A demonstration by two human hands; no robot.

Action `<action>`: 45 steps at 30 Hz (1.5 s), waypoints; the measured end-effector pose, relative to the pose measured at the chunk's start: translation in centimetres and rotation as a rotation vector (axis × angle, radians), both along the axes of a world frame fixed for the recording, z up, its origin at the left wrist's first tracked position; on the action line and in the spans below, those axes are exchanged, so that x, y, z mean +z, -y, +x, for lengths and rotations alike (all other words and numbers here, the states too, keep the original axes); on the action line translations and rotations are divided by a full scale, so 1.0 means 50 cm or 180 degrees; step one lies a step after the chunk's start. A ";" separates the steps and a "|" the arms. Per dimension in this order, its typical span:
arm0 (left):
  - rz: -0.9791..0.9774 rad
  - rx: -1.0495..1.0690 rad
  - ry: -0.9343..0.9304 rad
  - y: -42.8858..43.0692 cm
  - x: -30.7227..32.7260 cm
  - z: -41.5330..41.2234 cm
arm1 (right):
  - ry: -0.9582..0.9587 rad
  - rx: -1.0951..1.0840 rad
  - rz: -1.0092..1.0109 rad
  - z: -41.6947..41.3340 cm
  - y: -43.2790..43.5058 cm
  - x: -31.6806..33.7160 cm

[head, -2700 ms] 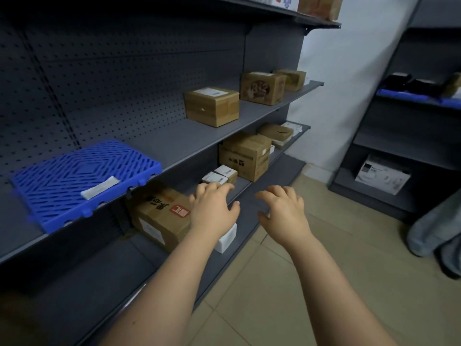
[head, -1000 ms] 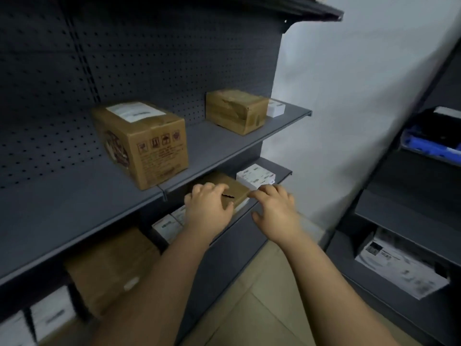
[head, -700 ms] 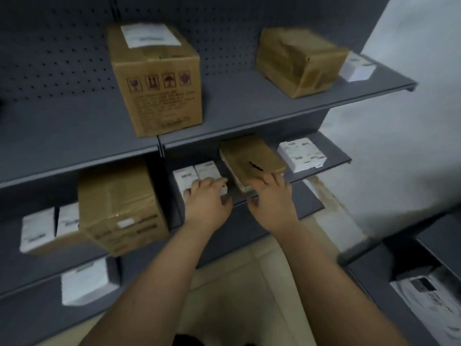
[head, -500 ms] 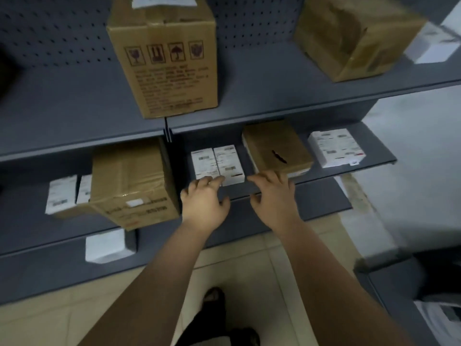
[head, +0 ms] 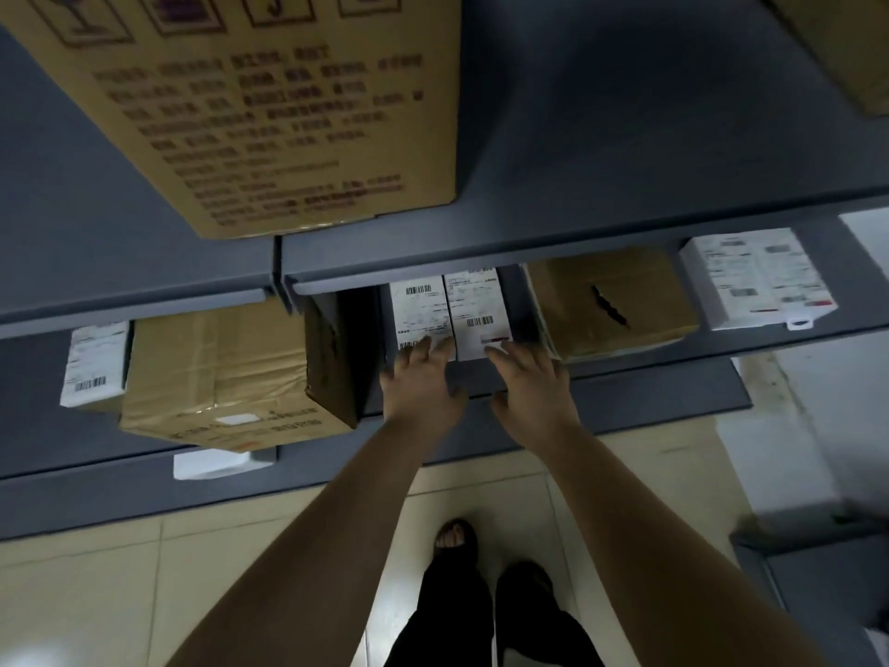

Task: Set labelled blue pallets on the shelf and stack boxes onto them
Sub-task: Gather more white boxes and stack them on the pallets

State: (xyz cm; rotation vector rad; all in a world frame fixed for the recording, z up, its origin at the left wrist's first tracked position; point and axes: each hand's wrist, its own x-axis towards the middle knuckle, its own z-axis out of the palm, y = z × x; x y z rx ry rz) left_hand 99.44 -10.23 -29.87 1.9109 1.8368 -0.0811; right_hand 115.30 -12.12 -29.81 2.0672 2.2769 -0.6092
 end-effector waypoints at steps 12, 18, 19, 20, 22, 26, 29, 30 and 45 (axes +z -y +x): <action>-0.0578 0.0162 -0.0422 -0.116 -0.189 0.036 | 0.0134 0.0222 -0.0794 -0.008 -0.148 -0.200; -0.0359 0.0031 -0.0458 0.005 -0.224 0.034 | 0.0166 0.0476 -0.0502 0.042 -0.048 -0.237; -0.0324 -0.0014 -0.0485 0.037 -0.224 0.034 | 0.0181 0.0502 -0.0456 0.053 -0.027 -0.235; -0.0323 -0.0039 -0.0487 0.066 -0.224 0.036 | 0.0185 0.0521 -0.0390 0.061 -0.007 -0.233; -0.0363 -0.0066 -0.0480 0.108 -0.222 0.040 | 0.0088 0.0507 -0.0071 0.073 0.027 -0.230; -0.0101 0.0018 -0.0353 0.101 -0.205 0.050 | -0.0144 0.0251 0.0258 0.060 0.025 -0.235; -0.0031 0.0197 -0.0285 0.035 -0.202 0.050 | -0.0018 0.0070 0.0106 0.032 -0.028 -0.227; -0.0122 0.0238 -0.0294 0.013 -0.206 0.049 | 0.0080 -0.0023 -0.0133 0.025 -0.047 -0.228; -0.0321 0.0123 -0.0484 0.088 -0.204 0.081 | -0.0172 -0.0450 -0.0389 0.045 0.065 -0.238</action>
